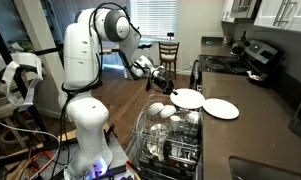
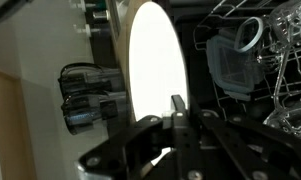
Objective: Remove one plate from the dishwasher rack and place it on top of the white plate on the countertop
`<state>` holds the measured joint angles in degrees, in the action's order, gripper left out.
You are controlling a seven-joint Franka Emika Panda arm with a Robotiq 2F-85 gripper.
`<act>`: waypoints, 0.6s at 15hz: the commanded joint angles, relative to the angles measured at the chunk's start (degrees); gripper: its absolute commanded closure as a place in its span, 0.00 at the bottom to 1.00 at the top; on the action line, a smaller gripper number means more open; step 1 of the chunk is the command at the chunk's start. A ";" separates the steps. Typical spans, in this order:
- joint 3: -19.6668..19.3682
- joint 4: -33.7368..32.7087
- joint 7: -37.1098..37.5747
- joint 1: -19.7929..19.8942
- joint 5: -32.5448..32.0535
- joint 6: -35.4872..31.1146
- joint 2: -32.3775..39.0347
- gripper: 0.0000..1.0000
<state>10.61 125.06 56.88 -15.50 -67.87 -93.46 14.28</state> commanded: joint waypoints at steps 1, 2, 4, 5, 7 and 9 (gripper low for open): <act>0.45 -0.44 0.15 0.57 0.14 1.04 0.41 0.98; 0.13 -0.56 0.27 0.77 -0.15 1.39 0.53 0.98; -0.39 -0.55 0.09 1.26 -0.55 1.23 0.69 0.98; -0.63 -0.48 -0.05 1.49 -0.90 1.14 0.79 0.98; -1.24 -0.48 -0.53 1.94 -1.67 0.87 0.61 0.98; -1.70 -0.53 -0.88 2.34 -2.71 0.70 0.46 0.98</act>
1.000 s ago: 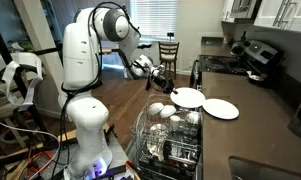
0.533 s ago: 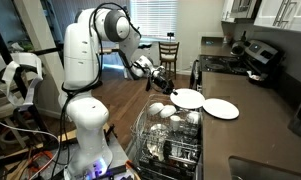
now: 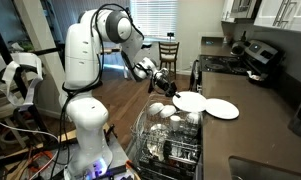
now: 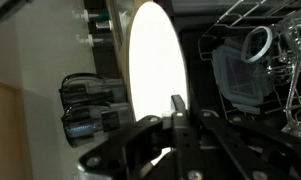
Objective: Remove one plate from the dishwasher rack and place it on top of the white plate on the countertop
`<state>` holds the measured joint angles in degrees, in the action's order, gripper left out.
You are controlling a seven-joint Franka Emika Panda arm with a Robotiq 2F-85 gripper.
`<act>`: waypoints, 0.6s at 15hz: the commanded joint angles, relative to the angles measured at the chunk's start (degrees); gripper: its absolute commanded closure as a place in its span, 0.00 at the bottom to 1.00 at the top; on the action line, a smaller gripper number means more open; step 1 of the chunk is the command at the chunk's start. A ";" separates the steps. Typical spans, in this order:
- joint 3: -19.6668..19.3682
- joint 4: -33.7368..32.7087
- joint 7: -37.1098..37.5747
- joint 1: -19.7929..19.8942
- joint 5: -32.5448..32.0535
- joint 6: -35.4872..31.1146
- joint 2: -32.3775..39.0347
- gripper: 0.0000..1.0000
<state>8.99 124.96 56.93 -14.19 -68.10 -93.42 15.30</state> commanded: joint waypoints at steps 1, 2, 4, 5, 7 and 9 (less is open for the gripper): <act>-0.32 -0.47 -1.14 1.19 -3.32 0.60 -0.68 0.98; -0.41 -0.51 -1.14 1.40 -3.98 0.51 -0.72 0.98; -0.71 -0.38 -1.39 1.76 -6.84 -0.14 -0.90 0.98; -0.85 -0.27 -1.69 1.98 -8.55 -0.68 -1.06 0.98; -0.93 -0.24 -1.80 2.59 -10.81 -1.78 -1.22 0.98; -1.05 -0.19 -1.79 3.20 -12.43 -3.27 -1.31 0.98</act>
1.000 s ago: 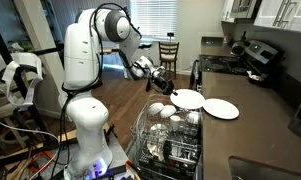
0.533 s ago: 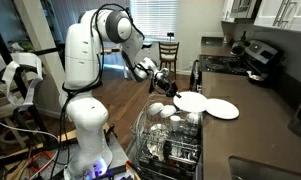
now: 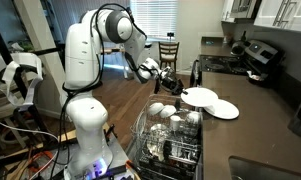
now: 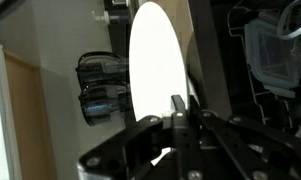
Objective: Remove one plate from the dishwasher rack and place it on top of the white plate on the countertop
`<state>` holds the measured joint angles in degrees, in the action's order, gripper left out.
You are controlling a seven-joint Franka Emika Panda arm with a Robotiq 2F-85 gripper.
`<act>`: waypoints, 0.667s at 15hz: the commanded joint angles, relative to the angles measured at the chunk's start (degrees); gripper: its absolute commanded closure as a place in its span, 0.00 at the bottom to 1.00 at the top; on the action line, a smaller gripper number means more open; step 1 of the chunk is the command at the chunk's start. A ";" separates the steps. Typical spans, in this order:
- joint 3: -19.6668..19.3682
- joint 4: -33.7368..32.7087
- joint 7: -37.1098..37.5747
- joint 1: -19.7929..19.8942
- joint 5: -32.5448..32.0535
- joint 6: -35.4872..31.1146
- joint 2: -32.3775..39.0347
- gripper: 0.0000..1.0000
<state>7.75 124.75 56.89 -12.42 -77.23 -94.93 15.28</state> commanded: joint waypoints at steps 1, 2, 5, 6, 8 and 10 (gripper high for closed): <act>0.18 0.05 -1.73 1.75 -3.71 -2.41 -1.34 0.98; 0.06 0.19 -1.73 2.12 -4.42 -3.48 -1.44 0.98; -0.24 0.49 -1.93 3.07 -5.49 -6.11 -1.82 0.98; -0.38 0.54 -2.18 3.41 -5.89 -6.89 -1.96 0.98; -0.63 0.43 -2.55 3.98 -6.32 -7.92 -2.01 0.98; -0.92 0.34 -3.09 4.46 -6.46 -8.82 -2.05 0.98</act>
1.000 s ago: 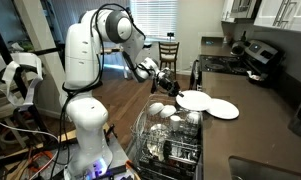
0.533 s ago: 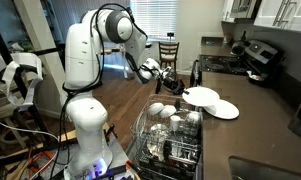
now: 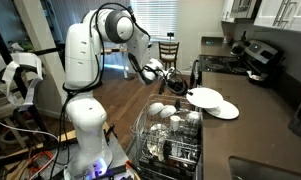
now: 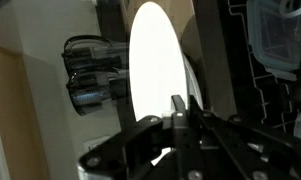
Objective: Remove one plate from the dishwasher rack and place it on top of the white plate on the countertop
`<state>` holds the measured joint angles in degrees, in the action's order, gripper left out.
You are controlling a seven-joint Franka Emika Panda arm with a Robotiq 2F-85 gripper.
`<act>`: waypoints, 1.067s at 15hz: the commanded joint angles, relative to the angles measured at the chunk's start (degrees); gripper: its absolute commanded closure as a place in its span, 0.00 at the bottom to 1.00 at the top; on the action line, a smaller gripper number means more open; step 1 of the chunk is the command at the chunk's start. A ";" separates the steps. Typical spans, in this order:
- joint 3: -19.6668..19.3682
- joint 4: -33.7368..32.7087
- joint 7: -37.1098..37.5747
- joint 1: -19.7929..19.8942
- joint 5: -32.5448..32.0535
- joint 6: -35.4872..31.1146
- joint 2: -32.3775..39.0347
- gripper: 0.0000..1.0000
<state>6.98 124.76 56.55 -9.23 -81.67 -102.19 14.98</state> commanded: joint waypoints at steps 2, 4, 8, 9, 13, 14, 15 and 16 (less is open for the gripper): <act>-0.50 0.21 -3.20 1.65 -2.11 -2.48 -1.73 0.98; -0.82 0.12 -3.99 2.10 -2.36 -3.75 -1.73 0.98; -1.48 -0.20 -5.86 3.04 -3.64 -7.12 -1.73 0.98; -1.63 -0.24 -6.20 3.26 -4.25 -7.95 -1.75 0.98; -2.41 -0.84 -7.77 4.26 -5.73 -11.37 -1.70 0.98; -2.57 -1.08 -8.06 4.53 -5.90 -12.09 -1.64 0.98; -2.77 -1.29 -8.40 4.71 -6.03 -12.83 -1.61 0.98; -2.88 -1.46 -8.81 4.95 -6.07 -13.46 -1.61 0.98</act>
<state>4.25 123.77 50.85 -5.49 -85.96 -113.60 14.79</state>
